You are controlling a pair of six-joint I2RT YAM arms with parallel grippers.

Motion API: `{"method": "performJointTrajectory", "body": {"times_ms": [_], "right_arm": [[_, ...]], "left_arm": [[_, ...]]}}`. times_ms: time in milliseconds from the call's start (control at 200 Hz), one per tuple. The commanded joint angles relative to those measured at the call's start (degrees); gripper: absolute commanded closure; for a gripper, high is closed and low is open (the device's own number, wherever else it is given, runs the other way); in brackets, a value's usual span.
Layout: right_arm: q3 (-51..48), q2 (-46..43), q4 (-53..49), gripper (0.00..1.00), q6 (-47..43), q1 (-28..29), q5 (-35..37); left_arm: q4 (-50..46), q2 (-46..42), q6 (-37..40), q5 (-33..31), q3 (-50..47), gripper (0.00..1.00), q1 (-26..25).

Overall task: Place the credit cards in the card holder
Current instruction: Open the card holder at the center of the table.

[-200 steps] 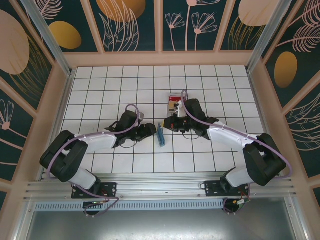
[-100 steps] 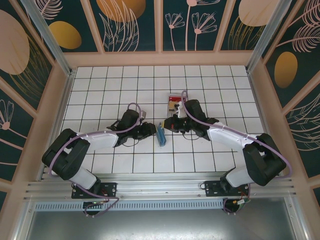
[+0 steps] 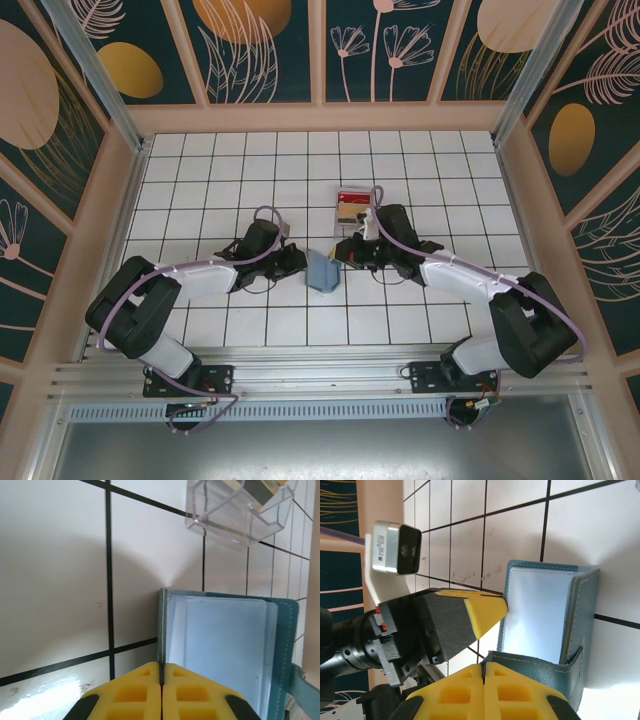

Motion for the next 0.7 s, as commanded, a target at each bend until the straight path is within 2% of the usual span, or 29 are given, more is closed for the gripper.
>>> {"method": "performJointTrajectory", "body": {"times_ms": [0,280,345,696], "right_arm": [[-0.77,-1.70,0.14,0.95,-0.34,-0.78,0.71],[-6.86,-3.37,-3.08,0.92,-1.54,-2.16,5.94],[-8.18,-3.26,-3.33,0.90,-1.92,-4.45,6.47],[-6.94,-3.62,-9.45,0.60,-6.88,-7.27,9.81]], "left_arm": [[-2.08,-0.22,1.22,-2.14,-0.62,0.93,-0.12],[-3.39,0.59,2.24,-3.39,-0.91,0.92,-0.11],[-3.48,1.21,2.44,-3.55,-0.86,0.91,-0.03],[-3.22,3.51,2.89,-3.66,-0.08,0.91,-0.09]]}}
